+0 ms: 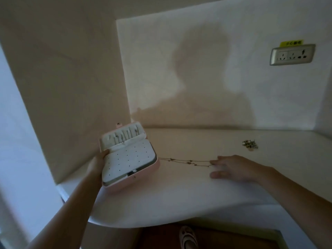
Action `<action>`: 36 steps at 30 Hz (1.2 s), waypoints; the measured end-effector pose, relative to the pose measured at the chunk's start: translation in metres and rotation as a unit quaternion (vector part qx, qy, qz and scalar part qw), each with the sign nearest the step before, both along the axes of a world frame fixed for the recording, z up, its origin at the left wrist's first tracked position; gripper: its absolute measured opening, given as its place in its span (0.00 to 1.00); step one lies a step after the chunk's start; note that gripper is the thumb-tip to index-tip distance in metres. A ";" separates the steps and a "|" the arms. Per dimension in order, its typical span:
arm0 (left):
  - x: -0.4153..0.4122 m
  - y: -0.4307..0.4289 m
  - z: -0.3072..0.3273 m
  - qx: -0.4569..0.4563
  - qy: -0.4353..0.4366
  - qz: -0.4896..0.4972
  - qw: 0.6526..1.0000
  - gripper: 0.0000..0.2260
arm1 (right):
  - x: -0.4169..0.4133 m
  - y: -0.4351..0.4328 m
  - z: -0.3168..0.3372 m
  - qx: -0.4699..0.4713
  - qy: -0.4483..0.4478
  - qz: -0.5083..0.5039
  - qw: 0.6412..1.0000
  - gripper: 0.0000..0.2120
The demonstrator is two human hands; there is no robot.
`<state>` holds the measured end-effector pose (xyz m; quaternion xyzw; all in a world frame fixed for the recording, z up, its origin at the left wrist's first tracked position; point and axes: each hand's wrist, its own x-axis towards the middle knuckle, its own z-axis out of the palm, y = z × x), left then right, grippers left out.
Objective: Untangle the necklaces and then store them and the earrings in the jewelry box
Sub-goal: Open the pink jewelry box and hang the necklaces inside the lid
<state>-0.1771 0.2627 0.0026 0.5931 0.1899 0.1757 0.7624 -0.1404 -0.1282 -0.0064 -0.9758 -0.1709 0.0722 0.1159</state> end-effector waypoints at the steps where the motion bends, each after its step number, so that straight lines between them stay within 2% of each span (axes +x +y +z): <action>1: 0.002 -0.005 0.000 0.003 -0.003 0.000 1.000 0.11 | 0.001 -0.006 0.000 0.030 -0.005 -0.016 0.999 0.48; 2: 0.005 -0.008 -0.001 0.005 -0.007 -0.002 1.000 0.09 | 0.002 -0.012 0.001 0.052 -0.010 -0.027 0.998 0.45; 3: 0.005 -0.013 0.001 0.008 -0.012 -0.006 1.000 0.08 | 0.005 -0.018 0.001 0.069 -0.014 -0.032 0.997 0.45; 5: 0.011 -0.018 0.004 0.011 -0.024 -0.034 0.999 0.09 | 0.015 -0.028 0.000 0.087 -0.021 -0.038 0.995 0.58; 6: 0.017 -0.018 0.003 0.007 -0.029 -0.055 0.998 0.11 | 0.020 -0.032 -0.001 0.090 -0.019 -0.046 0.995 0.59; 10: 0.047 -0.015 -0.002 0.010 -0.020 -0.083 0.996 0.13 | 0.046 -0.028 0.005 0.044 -0.055 -0.074 0.995 0.29; 12: 0.061 -0.014 -0.004 0.017 -0.001 -0.080 0.997 0.19 | 0.060 -0.016 0.009 0.013 -0.073 -0.069 0.995 0.18; 15: 0.080 -0.008 -0.007 0.015 0.007 -0.081 0.997 0.18 | 0.083 0.011 0.014 0.076 -0.110 -0.042 0.990 0.08; 18: 0.096 -0.005 -0.010 0.009 0.011 -0.094 0.995 0.14 | 0.097 0.041 0.024 0.129 -0.046 0.024 0.990 0.07; 21: 0.106 0.000 -0.011 0.012 0.011 -0.109 0.994 0.13 | 0.108 0.067 0.030 0.069 0.055 0.081 0.993 0.05; 25: 0.114 0.009 -0.016 0.005 0.015 -0.121 0.993 0.14 | 0.120 0.079 0.036 0.015 0.100 0.094 0.990 0.06; 27: 0.117 0.012 -0.017 -0.003 0.019 -0.123 0.992 0.13 | 0.128 0.078 0.035 0.017 0.107 0.090 0.990 0.03; 30: 0.120 0.012 -0.017 -0.009 0.020 -0.122 0.992 0.13 | 0.142 0.075 0.025 0.063 0.039 0.062 0.995 0.01; 31: 0.121 0.012 -0.018 -0.008 0.019 -0.120 0.993 0.12 | 0.146 0.074 0.022 0.084 0.024 0.055 0.995 0.04; 33: 0.122 0.012 -0.018 -0.008 0.019 -0.115 0.993 0.12 | 0.149 0.069 0.017 0.145 0.037 0.045 0.988 0.13; 34: 0.122 0.011 -0.018 -0.008 0.017 -0.113 0.993 0.12 | 0.150 0.067 0.017 0.171 0.056 0.043 0.983 0.15; 36: 0.122 0.010 -0.019 -0.005 0.018 -0.114 0.993 0.12 | 0.150 0.065 0.016 0.194 0.080 0.041 0.977 0.09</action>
